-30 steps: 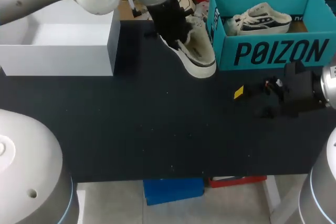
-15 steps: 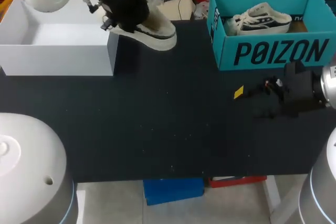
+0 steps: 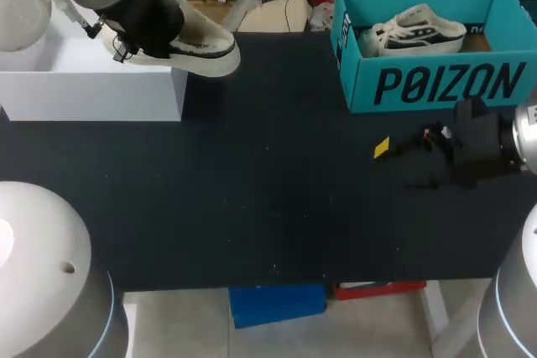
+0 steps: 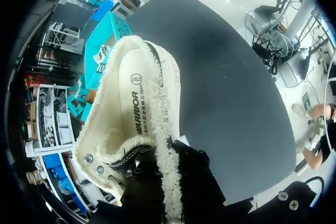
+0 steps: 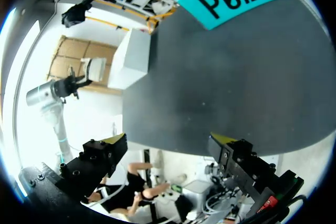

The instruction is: Take the shoe out of the shoebox, open the shoe tongue, remove and reinsert the insole, then place the shoe into the shoebox

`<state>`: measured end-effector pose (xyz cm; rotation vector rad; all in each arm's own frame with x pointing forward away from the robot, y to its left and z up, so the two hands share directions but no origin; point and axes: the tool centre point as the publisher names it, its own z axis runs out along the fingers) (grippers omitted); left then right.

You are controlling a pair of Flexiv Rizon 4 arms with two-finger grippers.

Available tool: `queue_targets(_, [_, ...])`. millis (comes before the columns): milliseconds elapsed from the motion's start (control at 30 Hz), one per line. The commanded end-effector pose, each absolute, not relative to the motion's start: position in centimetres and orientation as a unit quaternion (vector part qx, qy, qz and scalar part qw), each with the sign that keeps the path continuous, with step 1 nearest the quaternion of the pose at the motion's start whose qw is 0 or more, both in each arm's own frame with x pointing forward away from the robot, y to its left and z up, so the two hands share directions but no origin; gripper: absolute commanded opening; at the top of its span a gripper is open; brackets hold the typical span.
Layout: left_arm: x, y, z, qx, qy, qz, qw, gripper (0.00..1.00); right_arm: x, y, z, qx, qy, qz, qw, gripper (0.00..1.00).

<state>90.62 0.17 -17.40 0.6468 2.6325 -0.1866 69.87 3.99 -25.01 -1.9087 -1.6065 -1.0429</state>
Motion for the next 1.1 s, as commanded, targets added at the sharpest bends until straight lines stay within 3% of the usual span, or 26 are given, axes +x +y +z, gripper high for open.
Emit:
queue_targets(33, [90.3,0.4,-17.4,0.232,0.942,-0.072,0.233,0.0,69.9,4.1,-25.0,-0.69,-0.58,-0.376,0.216,1.0])
queue_targets(333, [92.8,1.7,-18.9,0.2,0.95,-0.049,0.237,0.0,69.9,4.1,-25.0,-0.69,-0.58,-0.376,0.216,1.0])
queue_targets(633, [98.1,9.2,-21.0,0.112,0.968,-0.007,0.225,0.0,69.9,4.1,-25.0,-0.69,-0.58,-0.376,0.216,1.0])
queue_targets(1100, [102.8,17.1,-22.9,0.095,0.966,0.006,0.239,0.0,69.9,4.1,-25.0,-0.69,-0.58,-0.376,0.216,1.0])
